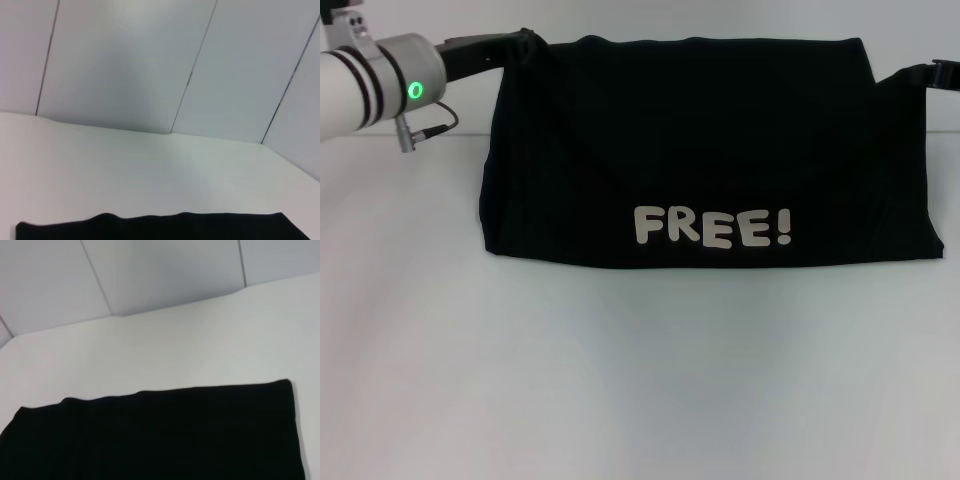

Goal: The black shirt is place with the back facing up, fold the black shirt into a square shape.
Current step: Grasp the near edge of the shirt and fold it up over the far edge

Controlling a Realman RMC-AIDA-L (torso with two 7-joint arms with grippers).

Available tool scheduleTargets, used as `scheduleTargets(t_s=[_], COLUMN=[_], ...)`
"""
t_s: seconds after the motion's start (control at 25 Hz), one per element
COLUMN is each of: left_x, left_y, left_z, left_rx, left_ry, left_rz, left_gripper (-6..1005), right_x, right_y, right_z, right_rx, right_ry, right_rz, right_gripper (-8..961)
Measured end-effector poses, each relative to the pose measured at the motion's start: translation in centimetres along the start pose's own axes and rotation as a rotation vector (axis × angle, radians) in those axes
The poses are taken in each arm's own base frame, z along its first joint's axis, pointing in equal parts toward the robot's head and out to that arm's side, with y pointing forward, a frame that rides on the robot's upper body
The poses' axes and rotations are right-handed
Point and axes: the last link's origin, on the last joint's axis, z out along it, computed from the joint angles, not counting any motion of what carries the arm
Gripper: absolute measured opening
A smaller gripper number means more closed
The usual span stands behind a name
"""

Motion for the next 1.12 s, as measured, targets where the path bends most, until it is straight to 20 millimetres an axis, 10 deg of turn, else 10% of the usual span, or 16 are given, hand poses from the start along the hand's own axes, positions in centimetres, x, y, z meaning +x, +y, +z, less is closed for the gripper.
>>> scheduleTargets(t_s=[0.72,1.12], left_x=[-5.6,-5.4], left_y=[0.7,1.6], left_z=[0.9,1.5], left_rx=[0.133,0.124], left_ry=[-0.031,-0.053], left_rz=[0.049,0.167], left_gripper=[173,217], right_x=[5.8,5.2], right_y=[0.7,0.2], right_z=[2.1,1.7], right_rx=[0.116,0.141], right_ry=[0.042,0.009], right_rz=[0.022,-0.001], right_gripper=[113,251])
